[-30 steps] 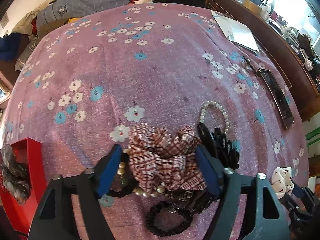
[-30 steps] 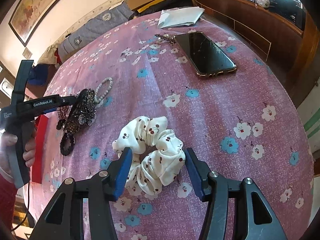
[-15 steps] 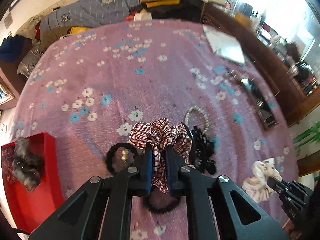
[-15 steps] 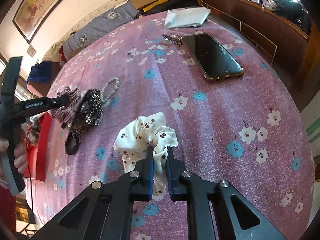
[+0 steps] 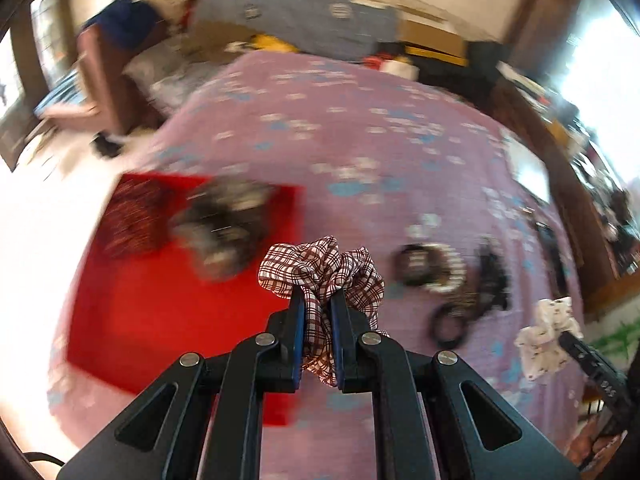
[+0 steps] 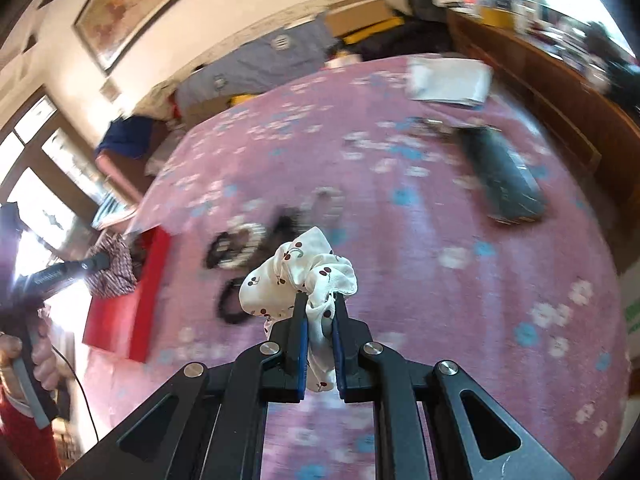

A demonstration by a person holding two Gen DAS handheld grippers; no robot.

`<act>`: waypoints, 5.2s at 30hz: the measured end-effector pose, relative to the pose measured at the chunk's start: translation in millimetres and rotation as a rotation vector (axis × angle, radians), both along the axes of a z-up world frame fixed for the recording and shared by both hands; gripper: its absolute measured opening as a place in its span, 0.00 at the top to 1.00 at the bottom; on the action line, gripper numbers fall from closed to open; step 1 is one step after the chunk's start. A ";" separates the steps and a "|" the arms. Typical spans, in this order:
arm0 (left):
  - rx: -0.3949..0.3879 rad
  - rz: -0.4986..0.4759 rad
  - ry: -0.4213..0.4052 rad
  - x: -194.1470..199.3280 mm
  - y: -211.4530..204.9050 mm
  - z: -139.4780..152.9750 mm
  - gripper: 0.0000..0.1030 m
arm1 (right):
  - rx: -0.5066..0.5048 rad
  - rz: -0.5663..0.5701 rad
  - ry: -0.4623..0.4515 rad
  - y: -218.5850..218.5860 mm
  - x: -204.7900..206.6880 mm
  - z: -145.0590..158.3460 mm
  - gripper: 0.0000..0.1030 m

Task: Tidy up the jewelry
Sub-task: 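Carry both scrunchies into the red box and open both tools, then grasp a black beaded bracelet with left tool while right tool grasps black hair clips, then carry the bracelet and hair clips into the red box and open both tools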

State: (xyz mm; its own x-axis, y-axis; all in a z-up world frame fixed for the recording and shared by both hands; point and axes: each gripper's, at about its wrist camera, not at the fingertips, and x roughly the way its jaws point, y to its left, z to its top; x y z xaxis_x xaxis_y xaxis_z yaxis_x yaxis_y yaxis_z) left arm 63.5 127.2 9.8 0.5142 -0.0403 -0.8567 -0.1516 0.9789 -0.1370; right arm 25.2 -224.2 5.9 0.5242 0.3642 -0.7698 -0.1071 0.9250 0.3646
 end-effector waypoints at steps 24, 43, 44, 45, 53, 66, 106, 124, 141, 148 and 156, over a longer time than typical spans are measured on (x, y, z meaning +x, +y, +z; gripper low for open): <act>-0.005 0.210 0.145 -44.7 181.2 -67.9 0.79 | -0.060 0.580 0.134 337.5 23.7 -56.5 0.88; -0.006 0.214 -0.027 -50.6 145.0 8.9 0.17 | -0.062 0.535 0.006 303.1 5.7 -20.6 0.54; -0.008 0.200 -0.026 -49.5 138.7 10.3 0.17 | -0.059 0.521 0.001 293.9 5.1 -18.3 0.54; 0.001 0.188 -0.026 -47.7 128.9 12.9 0.17 | -0.054 0.505 -0.003 283.6 3.2 -15.7 0.54; 0.112 0.093 -0.028 -37.6 52.1 25.3 0.17 | -0.043 0.318 -0.013 176.7 -5.3 -5.6 0.54; 0.033 -0.059 0.025 -25.7 -57.9 -8.7 0.17 | -0.016 -0.075 0.083 -28.3 -9.0 -31.5 0.53; -0.041 -0.084 0.090 -20.5 -122.9 -52.7 0.94 | -0.030 0.135 0.170 19.4 108.9 -70.2 0.87; -0.062 0.020 0.019 -59.0 -77.1 -29.8 0.94 | -0.045 0.140 0.155 6.2 53.9 -38.5 0.90; -0.089 -0.134 0.150 -30.6 -102.1 -108.4 0.93 | -0.045 -0.005 0.223 -18.3 15.8 -66.5 0.88; -0.101 -0.139 0.136 -33.4 -100.9 -108.4 0.91 | -0.067 -0.014 0.225 -14.5 15.6 -71.1 0.84; -0.140 -0.142 0.124 -41.6 -98.7 -90.5 0.94 | -0.058 -0.029 0.186 -13.9 8.3 -59.9 0.86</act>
